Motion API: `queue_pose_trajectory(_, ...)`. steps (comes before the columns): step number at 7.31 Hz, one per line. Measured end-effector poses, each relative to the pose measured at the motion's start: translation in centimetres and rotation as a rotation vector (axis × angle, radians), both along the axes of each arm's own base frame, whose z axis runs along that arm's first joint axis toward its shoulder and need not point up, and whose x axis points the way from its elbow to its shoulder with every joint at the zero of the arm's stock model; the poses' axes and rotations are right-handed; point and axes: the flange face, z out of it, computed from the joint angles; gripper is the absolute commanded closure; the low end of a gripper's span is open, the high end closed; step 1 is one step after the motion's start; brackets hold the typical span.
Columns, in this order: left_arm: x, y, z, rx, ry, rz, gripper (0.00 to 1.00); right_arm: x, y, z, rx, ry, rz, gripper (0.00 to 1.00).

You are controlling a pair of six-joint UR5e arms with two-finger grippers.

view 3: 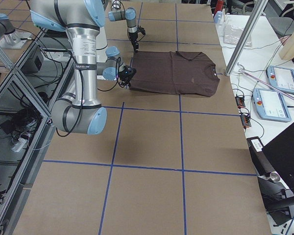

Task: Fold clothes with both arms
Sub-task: 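Move the left gripper to the hem corner nearest it, beside the right gripper, then grasp both hem corners with the left and right grippers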

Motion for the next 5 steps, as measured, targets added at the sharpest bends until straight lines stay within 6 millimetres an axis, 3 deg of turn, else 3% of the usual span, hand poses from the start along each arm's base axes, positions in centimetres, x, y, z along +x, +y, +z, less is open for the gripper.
queue_pose_trajectory(1, 0.0, 0.1, 0.0, -0.002, -0.004, 0.002, 0.72, 0.0, 0.0, 0.0, 0.000, -0.001, 0.000, 1.00)
queue_pose_trajectory(2, -0.1, 0.2, -0.3, -0.003, 0.000, 0.004, 1.00, 0.0, 0.0, -0.1, 0.000, -0.001, 0.000, 1.00)
queue_pose_trajectory(5, -0.5, 0.4, -1.1, -0.006, 0.008, 0.010, 1.00, 0.0, 0.0, 0.0, 0.000, 0.000, 0.000, 1.00)
